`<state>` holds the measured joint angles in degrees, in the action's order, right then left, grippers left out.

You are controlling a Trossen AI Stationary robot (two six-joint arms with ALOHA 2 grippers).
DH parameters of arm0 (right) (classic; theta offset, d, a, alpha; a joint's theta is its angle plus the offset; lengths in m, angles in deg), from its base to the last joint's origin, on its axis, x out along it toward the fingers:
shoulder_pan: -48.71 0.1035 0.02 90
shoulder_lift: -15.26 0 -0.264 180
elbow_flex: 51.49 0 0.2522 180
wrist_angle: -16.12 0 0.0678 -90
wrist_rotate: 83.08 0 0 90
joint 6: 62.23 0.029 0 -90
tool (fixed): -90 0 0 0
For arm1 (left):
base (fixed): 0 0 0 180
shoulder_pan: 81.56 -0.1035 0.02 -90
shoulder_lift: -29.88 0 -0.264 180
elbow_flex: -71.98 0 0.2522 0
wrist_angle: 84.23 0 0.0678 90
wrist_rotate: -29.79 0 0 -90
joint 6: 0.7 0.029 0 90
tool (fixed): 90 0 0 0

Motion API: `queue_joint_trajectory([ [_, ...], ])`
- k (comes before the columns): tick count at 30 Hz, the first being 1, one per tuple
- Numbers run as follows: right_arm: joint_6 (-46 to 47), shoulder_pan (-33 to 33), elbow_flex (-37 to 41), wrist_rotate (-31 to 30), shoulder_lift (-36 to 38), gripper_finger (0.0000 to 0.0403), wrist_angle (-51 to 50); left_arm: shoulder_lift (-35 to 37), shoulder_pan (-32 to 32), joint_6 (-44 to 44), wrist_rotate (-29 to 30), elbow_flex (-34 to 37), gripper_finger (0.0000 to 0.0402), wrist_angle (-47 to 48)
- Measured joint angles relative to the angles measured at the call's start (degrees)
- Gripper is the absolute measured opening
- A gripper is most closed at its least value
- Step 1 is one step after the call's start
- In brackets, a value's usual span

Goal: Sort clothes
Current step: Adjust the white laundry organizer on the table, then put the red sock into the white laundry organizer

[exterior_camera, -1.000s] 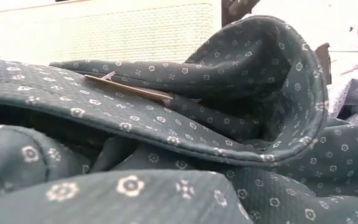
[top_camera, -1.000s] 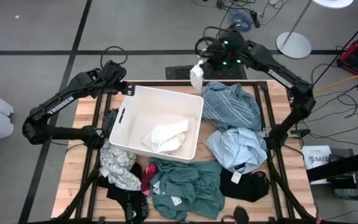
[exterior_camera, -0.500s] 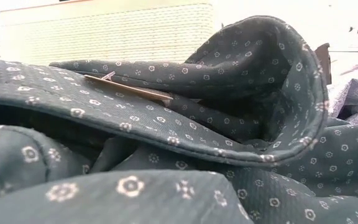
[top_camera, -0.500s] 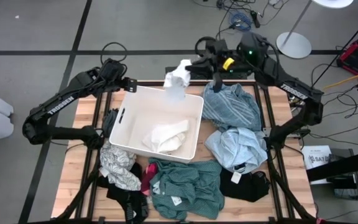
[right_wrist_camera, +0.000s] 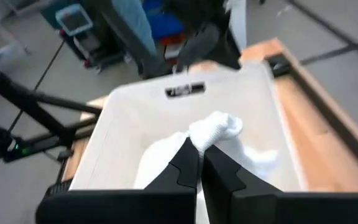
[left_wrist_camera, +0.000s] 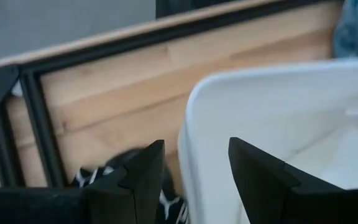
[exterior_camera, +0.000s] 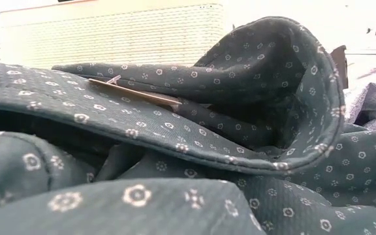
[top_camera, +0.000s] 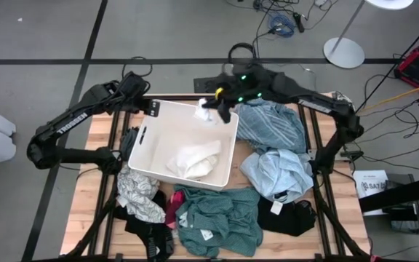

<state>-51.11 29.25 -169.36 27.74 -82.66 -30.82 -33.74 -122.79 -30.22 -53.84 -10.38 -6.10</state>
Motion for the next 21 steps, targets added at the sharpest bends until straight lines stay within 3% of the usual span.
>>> queue_joint_trajectory([
  [12,-1.76,1.13,0.00,0.13,-7.38,0.0016,-5.65,-3.25,2.13,0.92,-1.63,1.05,0.0190,4.97],
  [16,-5.40,1.13,-0.04,-1.47,-7.55,0.0051,-8.82,-5.00,2.81,0.91,-1.81,1.40,0.0190,3.74],
  [21,-4.05,0.77,-0.04,-1.36,-7.51,0.0127,-10.68,-6.00,3.10,0.93,-1.79,1.40,0.0190,0.41],
])
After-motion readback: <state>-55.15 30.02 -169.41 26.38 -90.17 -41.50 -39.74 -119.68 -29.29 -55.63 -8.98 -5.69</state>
